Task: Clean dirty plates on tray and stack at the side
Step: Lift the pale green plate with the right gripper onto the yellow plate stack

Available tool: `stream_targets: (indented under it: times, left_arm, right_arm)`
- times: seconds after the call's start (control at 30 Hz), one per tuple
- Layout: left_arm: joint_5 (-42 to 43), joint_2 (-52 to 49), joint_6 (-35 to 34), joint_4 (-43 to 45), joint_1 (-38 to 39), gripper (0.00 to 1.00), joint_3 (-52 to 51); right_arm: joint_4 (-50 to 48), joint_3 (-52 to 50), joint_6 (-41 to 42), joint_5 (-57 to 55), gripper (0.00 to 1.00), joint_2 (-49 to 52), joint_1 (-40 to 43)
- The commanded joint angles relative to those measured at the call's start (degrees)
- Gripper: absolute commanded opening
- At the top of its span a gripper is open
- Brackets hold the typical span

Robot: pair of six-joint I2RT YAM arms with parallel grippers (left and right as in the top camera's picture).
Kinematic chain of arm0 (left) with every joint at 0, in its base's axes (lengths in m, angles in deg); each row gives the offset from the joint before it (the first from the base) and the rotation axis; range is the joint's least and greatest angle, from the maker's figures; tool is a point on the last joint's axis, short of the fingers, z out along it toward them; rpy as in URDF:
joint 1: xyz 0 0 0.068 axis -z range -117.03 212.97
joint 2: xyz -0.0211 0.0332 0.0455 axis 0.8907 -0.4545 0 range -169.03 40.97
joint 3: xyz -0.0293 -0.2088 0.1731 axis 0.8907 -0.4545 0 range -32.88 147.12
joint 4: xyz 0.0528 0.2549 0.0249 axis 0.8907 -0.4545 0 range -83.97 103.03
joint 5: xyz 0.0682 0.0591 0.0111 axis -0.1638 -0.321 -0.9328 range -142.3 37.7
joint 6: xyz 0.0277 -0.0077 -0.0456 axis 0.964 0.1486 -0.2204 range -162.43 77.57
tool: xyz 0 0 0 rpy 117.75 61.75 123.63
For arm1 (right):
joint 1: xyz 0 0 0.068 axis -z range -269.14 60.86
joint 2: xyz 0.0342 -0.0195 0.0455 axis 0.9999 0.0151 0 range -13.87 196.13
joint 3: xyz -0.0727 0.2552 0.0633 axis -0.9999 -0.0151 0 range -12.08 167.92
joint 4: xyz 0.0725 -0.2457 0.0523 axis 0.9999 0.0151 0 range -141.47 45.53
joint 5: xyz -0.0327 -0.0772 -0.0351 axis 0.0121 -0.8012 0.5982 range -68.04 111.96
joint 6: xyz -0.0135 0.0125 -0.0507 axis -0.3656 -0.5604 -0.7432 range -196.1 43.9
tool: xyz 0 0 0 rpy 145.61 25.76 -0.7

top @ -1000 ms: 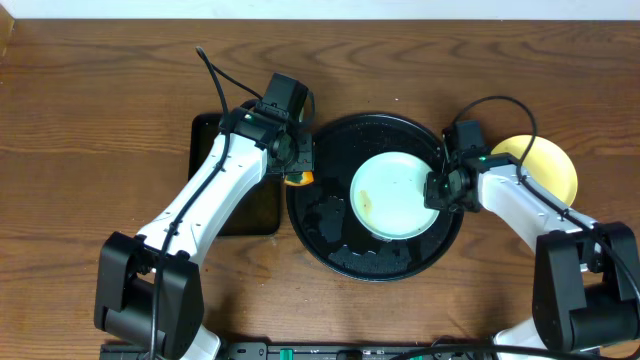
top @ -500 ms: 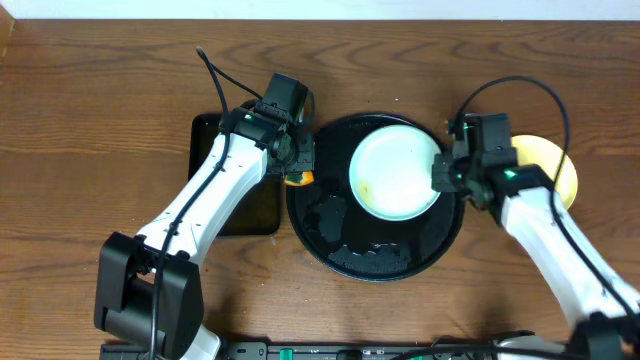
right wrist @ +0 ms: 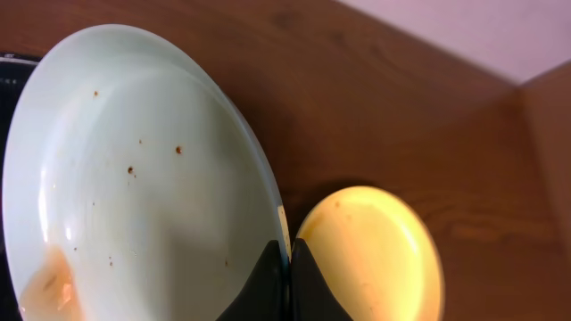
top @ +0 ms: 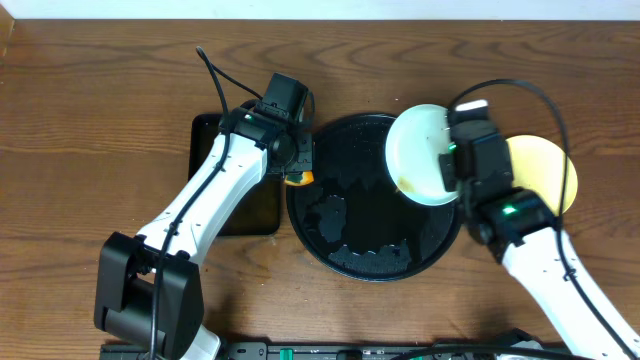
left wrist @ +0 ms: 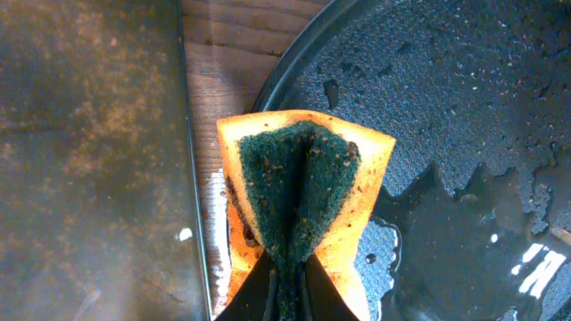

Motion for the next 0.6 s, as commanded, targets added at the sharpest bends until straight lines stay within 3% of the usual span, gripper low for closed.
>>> stream_targets:
  times: [0.0,0.13,0.33,0.5,0.57]
  left_arm:
    - [-0.9,-0.1,0.9,0.1,-0.2,0.08,0.0]
    - [-0.9,-0.1,0.9,0.1,-0.2,0.08,0.0]
    - [-0.9,-0.1,0.9,0.0,-0.2,0.08,0.0]
    - [-0.9,-0.1,0.9,0.0,-0.2,0.08,0.0]
    - [-0.9,-0.1,0.9,0.0,-0.2,0.08,0.0]
  right_arm:
    - [-1.4,0.2,-1.9,-14.5,0.01,-0.6,-8.2]
    - [-2.3,0.2,-1.7,-21.0,0.01,-0.6,-12.2]
    - [-2.6,0.2,4.5,-20.8,0.01,-0.6,-7.3]
    - [0.0,0.2,13.3,-11.3,0.01,-0.6,1.6]
    - [0.7,0.2,16.8,-4.4,0.01,-0.6,8.8]
